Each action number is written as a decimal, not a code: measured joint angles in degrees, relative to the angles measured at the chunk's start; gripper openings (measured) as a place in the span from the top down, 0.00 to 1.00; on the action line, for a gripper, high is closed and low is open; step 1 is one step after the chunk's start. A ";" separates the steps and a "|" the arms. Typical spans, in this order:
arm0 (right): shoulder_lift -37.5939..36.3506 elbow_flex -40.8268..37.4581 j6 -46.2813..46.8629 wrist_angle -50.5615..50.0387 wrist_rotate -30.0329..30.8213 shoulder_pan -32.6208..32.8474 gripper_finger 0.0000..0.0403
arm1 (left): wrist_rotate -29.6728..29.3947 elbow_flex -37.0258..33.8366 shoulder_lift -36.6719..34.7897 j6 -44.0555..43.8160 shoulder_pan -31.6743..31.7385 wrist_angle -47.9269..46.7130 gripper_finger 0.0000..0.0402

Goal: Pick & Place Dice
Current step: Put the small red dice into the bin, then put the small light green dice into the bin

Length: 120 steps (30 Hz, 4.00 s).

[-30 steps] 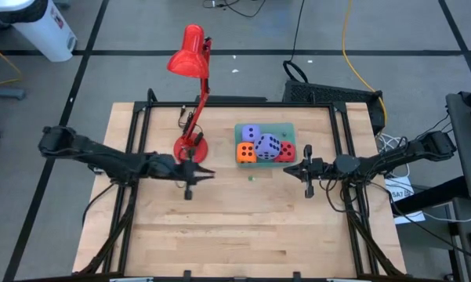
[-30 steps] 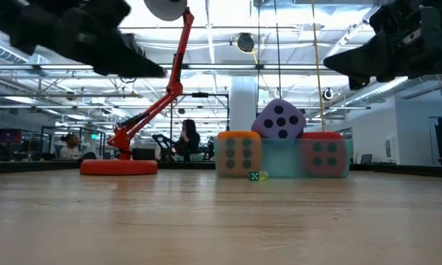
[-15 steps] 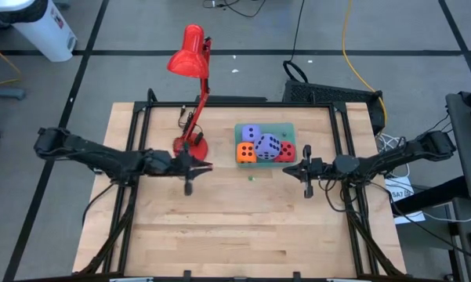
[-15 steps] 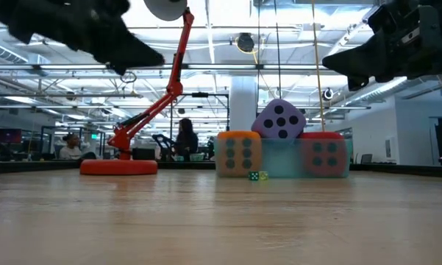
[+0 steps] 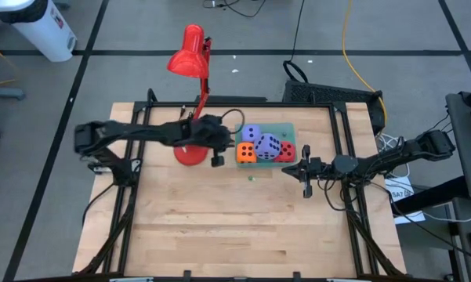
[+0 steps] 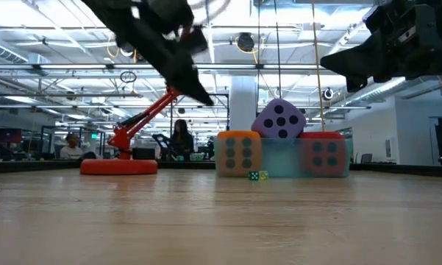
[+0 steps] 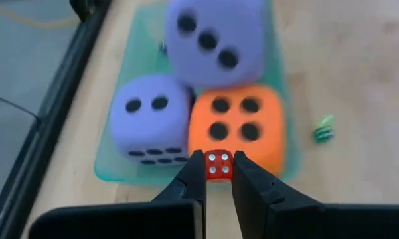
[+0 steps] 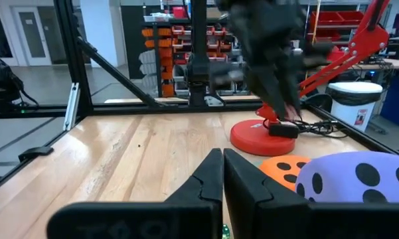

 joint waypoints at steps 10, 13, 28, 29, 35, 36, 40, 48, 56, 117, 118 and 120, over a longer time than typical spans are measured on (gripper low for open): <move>-0.14 -0.02 -0.19 2.01 -0.12 0.38 0.99 | 6.38 9.96 15.11 1.41 7.81 0.04 0.91; -0.14 -0.02 -0.04 1.96 -0.20 0.95 0.99 | 6.42 11.51 16.55 -0.09 8.93 0.37 0.91; -0.16 -0.02 -0.64 3.52 -0.11 1.25 0.99 | 5.29 11.63 18.37 -3.53 10.40 -0.19 0.85; -0.16 -0.02 -0.60 3.69 -0.11 1.25 0.99 | 5.15 11.63 18.37 -4.36 10.37 -0.04 0.84; -0.16 -0.02 0.44 3.66 -0.15 1.25 0.99 | 4.02 11.63 18.37 -6.06 10.37 0.43 0.72; -0.16 -0.02 0.44 3.60 -0.15 1.25 0.99 | 3.45 11.63 18.37 -4.72 10.29 0.34 0.67; -0.16 -0.02 0.42 3.60 -0.17 1.25 0.99 | 0.33 11.61 18.20 -3.64 10.04 0.02 0.46; -0.16 -0.04 0.46 2.99 -0.17 1.23 0.99 | 0.55 11.59 18.74 -3.14 9.34 -0.42 0.17; -0.14 -0.04 0.38 2.06 -0.12 1.25 0.99 | 0.70 11.54 9.36 -1.53 7.60 -5.78 0.18; 1.03 0.74 -0.24 12.02 6.88 0.80 0.99 | 7.71 -48.04 -87.53 -9.05 -8.32 -4.31 0.99; 1.05 0.97 -0.86 11.49 6.88 1.06 0.99 | 6.91 -48.04 -87.53 -9.34 -8.30 -4.33 0.99; 1.08 1.50 -1.81 10.37 7.73 1.53 0.99 | 5.92 -48.04 -87.53 -10.19 -8.28 -4.39 0.98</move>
